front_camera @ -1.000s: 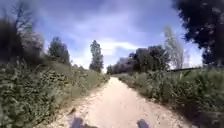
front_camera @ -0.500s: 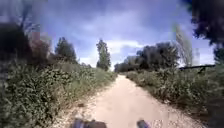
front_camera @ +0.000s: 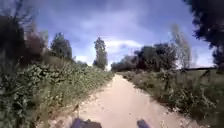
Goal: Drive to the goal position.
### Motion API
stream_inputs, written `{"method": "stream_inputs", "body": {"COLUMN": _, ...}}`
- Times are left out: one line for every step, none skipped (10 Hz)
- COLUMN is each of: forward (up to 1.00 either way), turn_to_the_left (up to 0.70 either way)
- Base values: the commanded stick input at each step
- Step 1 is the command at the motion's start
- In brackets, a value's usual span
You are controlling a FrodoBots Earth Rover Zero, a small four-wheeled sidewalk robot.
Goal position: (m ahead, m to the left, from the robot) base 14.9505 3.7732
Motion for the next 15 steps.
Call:
{"method": "stream_inputs", "body": {"forward": 1.0, "turn_to_the_left": 0.0}}
{"method": "stream_inputs", "body": {"forward": 1.0, "turn_to_the_left": 0.0}}
{"method": "stream_inputs", "body": {"forward": 1.0, "turn_to_the_left": 0.0}}
{"method": "stream_inputs", "body": {"forward": 1.0, "turn_to_the_left": -0.08}}
{"method": "stream_inputs", "body": {"forward": 1.0, "turn_to_the_left": -0.18}}
{"method": "stream_inputs", "body": {"forward": 1.0, "turn_to_the_left": -0.28}}
{"method": "stream_inputs", "body": {"forward": 1.0, "turn_to_the_left": -0.38}}
{"method": "stream_inputs", "body": {"forward": 1.0, "turn_to_the_left": -0.24}}
{"method": "stream_inputs", "body": {"forward": 1.0, "turn_to_the_left": -0.04}}
{"method": "stream_inputs", "body": {"forward": 1.0, "turn_to_the_left": 0.0}}
{"method": "stream_inputs", "body": {"forward": 1.0, "turn_to_the_left": 0.0}}
{"method": "stream_inputs", "body": {"forward": 1.0, "turn_to_the_left": 0.0}}
{"method": "stream_inputs", "body": {"forward": 1.0, "turn_to_the_left": 0.0}}
{"method": "stream_inputs", "body": {"forward": 1.0, "turn_to_the_left": 0.0}}
{"method": "stream_inputs", "body": {"forward": 1.0, "turn_to_the_left": 0.0}}
